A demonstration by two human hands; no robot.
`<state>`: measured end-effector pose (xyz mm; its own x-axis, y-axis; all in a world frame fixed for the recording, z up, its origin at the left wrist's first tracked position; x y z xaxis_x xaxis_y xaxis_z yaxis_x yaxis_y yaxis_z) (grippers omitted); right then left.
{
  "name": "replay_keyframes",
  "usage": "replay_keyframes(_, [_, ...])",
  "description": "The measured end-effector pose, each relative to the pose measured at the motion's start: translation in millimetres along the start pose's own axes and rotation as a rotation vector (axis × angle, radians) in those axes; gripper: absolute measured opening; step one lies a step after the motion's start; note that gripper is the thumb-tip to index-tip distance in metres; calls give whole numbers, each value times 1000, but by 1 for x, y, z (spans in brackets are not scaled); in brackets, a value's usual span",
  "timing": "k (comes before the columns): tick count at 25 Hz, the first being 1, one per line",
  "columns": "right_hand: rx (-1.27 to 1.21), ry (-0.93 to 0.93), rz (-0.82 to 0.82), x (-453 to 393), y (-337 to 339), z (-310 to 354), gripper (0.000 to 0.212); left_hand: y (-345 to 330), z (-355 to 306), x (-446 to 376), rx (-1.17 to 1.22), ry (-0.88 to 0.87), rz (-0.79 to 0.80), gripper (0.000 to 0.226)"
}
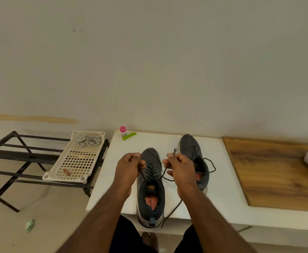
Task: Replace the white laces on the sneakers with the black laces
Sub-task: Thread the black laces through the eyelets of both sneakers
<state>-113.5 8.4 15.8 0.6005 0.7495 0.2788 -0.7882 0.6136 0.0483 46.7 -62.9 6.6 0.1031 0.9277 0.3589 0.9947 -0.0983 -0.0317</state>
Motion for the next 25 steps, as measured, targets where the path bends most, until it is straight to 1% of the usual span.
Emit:
replay_keyframes(2, [50, 137, 31, 0, -6, 34, 14, 0, -21, 3, 3, -68, 28, 16])
replay_keyframes(5, [114, 284, 44, 0, -13, 72, 14, -3, -53, 7, 44, -170, 102, 20])
replay_keyframes(7, [133, 350, 38, 0, -15, 86, 15, -5, -71, 11, 81, -233, 134, 24])
replay_keyframes(10, [140, 419, 5, 3, -16, 104, 21, -6, -95, 17, 28, -325, 128, 30])
replay_keyframes(12, [121, 438, -16, 5, -19, 111, 20, -8, -108, 21, 20, -361, 134, 29])
replay_keyframes(14, [73, 427, -37, 7, -22, 114, 9, -12, -119, 23, 43, -369, 144, 23])
replay_keyframes(15, [67, 425, -51, 8, -23, 115, 8, -15, -123, 24, 34, -373, 144, 20])
replay_keyframes(18, [73, 439, -71, 9, -24, 119, 19, -24, -136, 27, -9, -404, 129, 20])
replay_keyframes(21, [82, 460, -99, 9, -26, 122, 11, -33, -147, 29, -83, -429, 120, 22])
replay_keyframes(25, [68, 471, -85, 10, -31, 122, 5, -44, -152, 30, -96, -285, 213, 19])
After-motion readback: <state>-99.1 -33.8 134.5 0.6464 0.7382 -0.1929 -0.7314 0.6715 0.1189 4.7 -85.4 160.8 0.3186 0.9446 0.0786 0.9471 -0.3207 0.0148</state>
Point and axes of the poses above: each hand's wrist, its own x-axis away from the middle knuckle, its own y-axis out of the back of the hand, z = x × y, the point moved 3 cm from there along -x, towards the middle knuckle, and after that the axes turned 1 degree about -z, right-handed, at the moved point
